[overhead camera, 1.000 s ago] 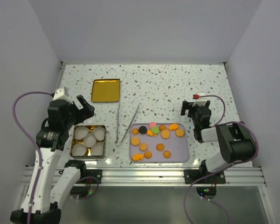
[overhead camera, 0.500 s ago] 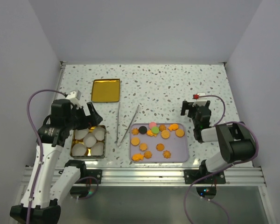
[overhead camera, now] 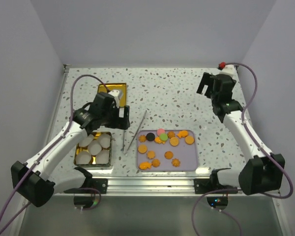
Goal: Pack the cookies
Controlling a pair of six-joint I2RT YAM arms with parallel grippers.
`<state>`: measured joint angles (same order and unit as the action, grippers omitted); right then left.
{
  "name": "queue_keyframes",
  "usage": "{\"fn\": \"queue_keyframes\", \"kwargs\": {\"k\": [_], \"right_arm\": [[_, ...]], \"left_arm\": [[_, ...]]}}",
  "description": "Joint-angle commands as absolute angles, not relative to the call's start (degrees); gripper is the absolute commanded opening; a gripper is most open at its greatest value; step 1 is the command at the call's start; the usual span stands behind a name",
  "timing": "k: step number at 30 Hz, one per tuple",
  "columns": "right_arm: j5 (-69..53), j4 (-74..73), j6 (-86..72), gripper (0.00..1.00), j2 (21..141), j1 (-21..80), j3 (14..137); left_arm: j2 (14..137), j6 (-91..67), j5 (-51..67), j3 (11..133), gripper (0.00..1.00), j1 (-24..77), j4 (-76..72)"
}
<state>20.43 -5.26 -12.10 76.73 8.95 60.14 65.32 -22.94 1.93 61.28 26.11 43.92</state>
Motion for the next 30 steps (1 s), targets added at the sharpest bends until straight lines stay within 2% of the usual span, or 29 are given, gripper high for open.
{"fn": "queue_keyframes", "kwargs": {"k": [1,2,3,6,11,15,30], "right_arm": [[15.4,-29.2,-24.1,0.99,70.1,9.1,61.5],[13.7,-31.2,-28.4,0.99,69.3,9.0,61.0],[5.4,-36.0,-28.8,0.99,68.8,8.4,61.4],[-4.6,-42.3,-28.5,0.99,66.1,8.4,62.5],[-4.8,-45.5,-25.2,0.99,53.2,8.5,58.7],[-1.3,-51.6,-21.6,0.99,51.9,9.5,60.3],[-0.3,-52.9,-20.3,0.99,51.7,9.5,62.6]], "left_arm": [[66.7,-23.1,-6.1,59.4,1.00,34.2,43.8],[66.5,-23.6,-6.7,58.0,1.00,35.5,43.5],[65.9,-25.1,-7.3,54.8,1.00,36.5,43.2],[62.2,-26.4,-7.2,49.1,1.00,37.5,41.0],[62.7,-25.1,-4.8,48.7,1.00,38.1,38.2],[67.3,-24.3,-3.5,49.1,1.00,38.5,37.0],[79.5,-23.3,-5.1,49.0,1.00,38.6,31.5]]}}
